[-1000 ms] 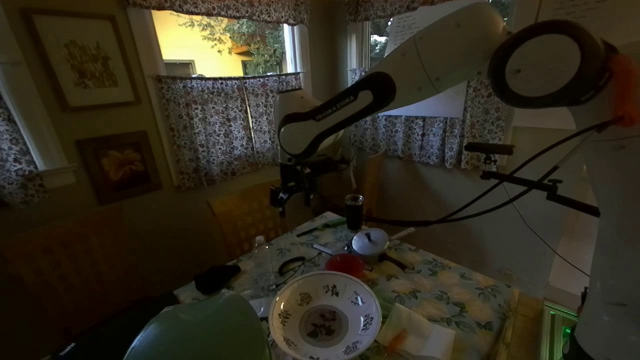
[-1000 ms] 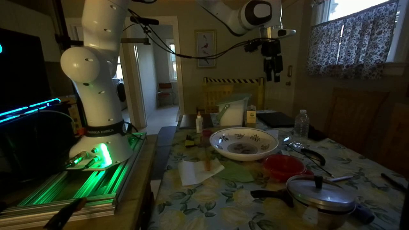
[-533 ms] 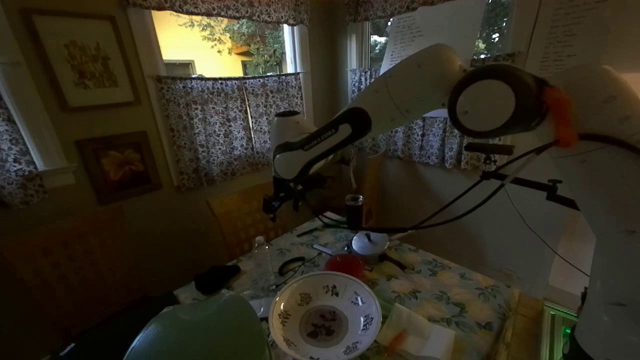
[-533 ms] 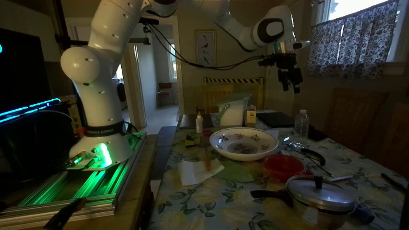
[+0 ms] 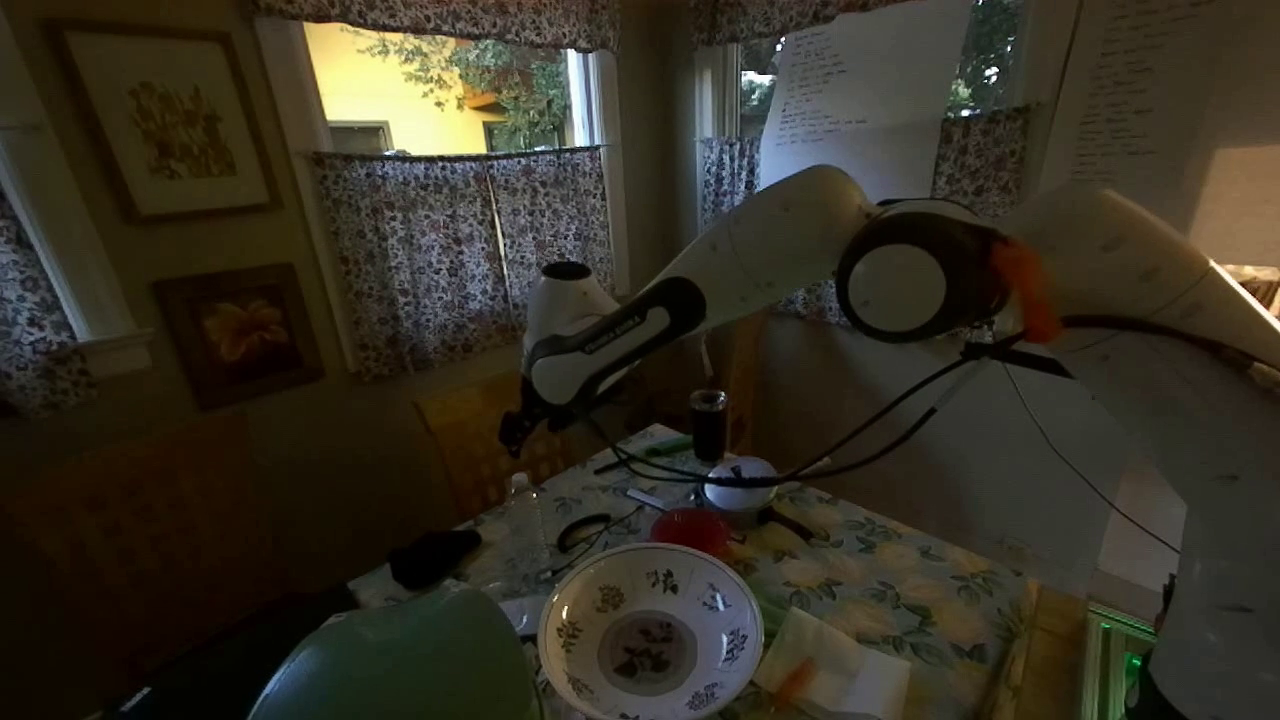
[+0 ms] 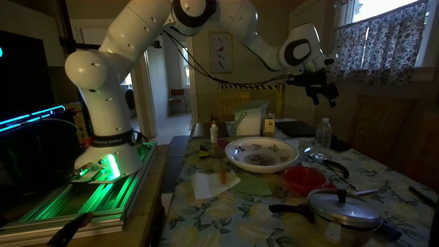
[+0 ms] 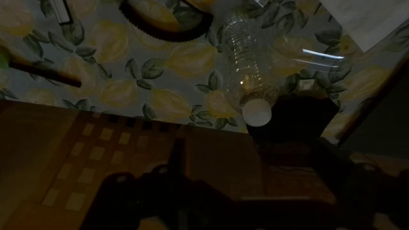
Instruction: Move the bottle to the right
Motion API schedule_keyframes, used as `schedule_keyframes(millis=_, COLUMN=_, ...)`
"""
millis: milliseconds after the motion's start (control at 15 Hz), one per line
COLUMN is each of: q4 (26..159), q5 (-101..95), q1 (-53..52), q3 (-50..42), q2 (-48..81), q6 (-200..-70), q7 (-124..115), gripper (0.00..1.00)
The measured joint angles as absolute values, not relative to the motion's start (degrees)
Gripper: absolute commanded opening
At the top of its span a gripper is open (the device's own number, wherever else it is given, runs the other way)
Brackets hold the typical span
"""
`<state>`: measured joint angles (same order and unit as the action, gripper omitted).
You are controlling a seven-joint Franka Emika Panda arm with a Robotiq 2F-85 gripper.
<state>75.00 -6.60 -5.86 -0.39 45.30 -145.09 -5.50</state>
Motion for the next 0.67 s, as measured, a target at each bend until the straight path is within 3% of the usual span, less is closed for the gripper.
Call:
schedule_keyframes(millis=467, q4=69.2, q5=-6.1, q1=-5.3, q3=1.9, q2=51.8, q6=-147.1, q7=-1.1, gripper=1.0)
schedule_keyframes(millis=533, q4=68.6, q5=-6.0, q1=-5.3, q3=2.0, q2=52.4, q6=-147.1, q7=-0.7, gripper=0.98)
schedule_keyframes(millis=600, q4=68.1, q5=-6.0, q1=-5.3, q3=2.1, q2=53.0, q6=-147.1, q7=-0.4, gripper=0.87)
schedule_keyframes(millis=667, q4=67.7, q5=-5.9, q1=-5.2, q3=2.1, q2=53.5, q6=-147.1, q7=-0.2, gripper=0.85)
